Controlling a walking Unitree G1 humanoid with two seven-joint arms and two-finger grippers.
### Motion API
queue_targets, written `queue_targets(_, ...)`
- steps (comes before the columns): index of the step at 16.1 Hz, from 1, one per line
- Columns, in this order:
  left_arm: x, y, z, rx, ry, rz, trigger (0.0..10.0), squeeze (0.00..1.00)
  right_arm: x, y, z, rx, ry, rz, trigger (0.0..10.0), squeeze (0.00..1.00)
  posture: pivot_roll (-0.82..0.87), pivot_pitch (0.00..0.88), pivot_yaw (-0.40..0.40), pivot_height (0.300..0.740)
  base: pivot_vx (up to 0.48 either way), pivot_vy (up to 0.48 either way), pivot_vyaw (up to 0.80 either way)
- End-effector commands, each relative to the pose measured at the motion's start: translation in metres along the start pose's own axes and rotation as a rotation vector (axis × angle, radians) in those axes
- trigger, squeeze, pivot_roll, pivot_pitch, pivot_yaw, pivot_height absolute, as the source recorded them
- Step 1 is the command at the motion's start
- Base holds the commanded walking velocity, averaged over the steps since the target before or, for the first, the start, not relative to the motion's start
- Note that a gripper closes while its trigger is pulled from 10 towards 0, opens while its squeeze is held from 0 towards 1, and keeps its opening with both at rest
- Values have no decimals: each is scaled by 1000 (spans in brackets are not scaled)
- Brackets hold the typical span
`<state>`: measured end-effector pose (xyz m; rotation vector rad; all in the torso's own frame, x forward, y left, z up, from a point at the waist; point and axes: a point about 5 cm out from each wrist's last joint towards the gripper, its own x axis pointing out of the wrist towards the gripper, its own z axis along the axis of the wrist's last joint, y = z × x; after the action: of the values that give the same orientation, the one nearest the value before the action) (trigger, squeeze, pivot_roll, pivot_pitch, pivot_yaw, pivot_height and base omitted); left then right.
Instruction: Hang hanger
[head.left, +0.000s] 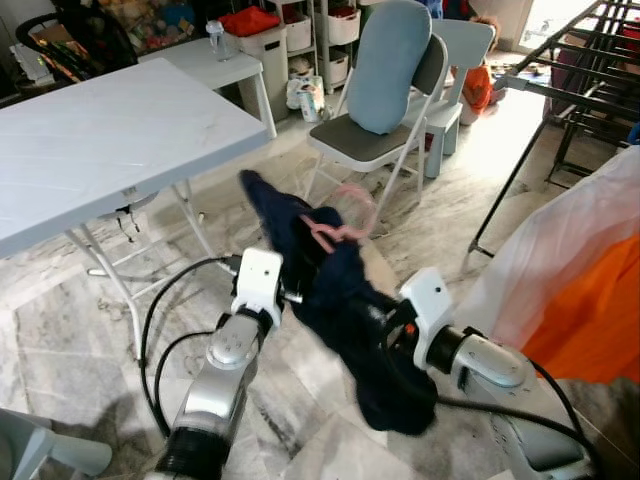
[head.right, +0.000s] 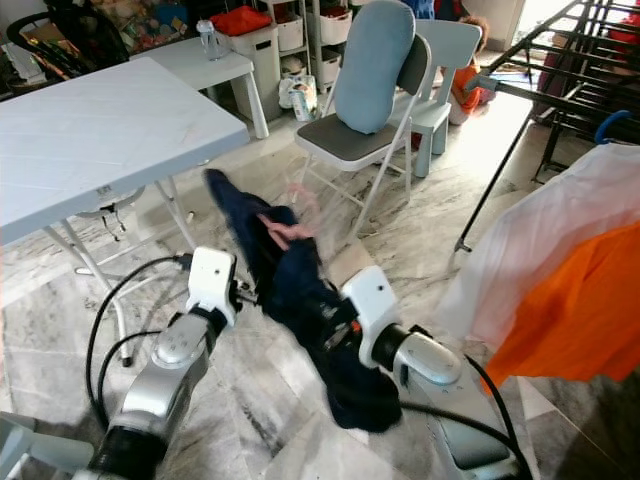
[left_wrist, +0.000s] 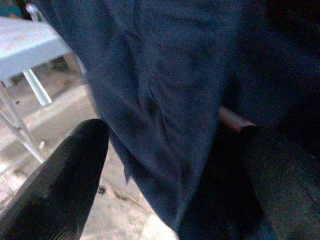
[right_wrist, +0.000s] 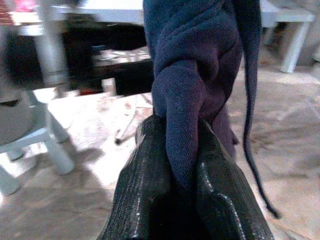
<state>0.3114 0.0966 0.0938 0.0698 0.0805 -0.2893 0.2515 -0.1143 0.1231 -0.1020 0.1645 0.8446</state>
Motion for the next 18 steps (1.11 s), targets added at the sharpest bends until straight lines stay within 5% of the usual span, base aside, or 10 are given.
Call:
queue_targets(1, 2, 9, -2, 14, 10, 29, 10000, 0, -1, 11, 16, -4, -61, 92, 10000, 0, -176, 0, 51, 740, 0, 0, 0)
queue_targets(7, 8, 11, -7, 43, 20, 33, 10000, 0, -26, 15, 20, -5, 19, 234, 10000, 0, -197, 0, 58, 740, 0, 0, 0)
queue_targets(10, 7, 23, -10, 54, 26, 75, 10000, 0, -33, 1, 11, -71, 95, 191, 10000, 0, -192, 0, 56, 740, 0, 0, 0)
queue_targets(13, 1, 41, -10, 82, 26, 128, 10000, 0, -40, -28, -10, -234, 275, 60, 10000, 0, -184, 0, 50, 740, 0, 0, 0)
queue_targets(18, -1, 65, -7, 102, 16, 202, 10000, 0, -70, -53, -24, -330, 442, 38, 10000, 0, -188, 0, 51, 740, 0, 0, 0)
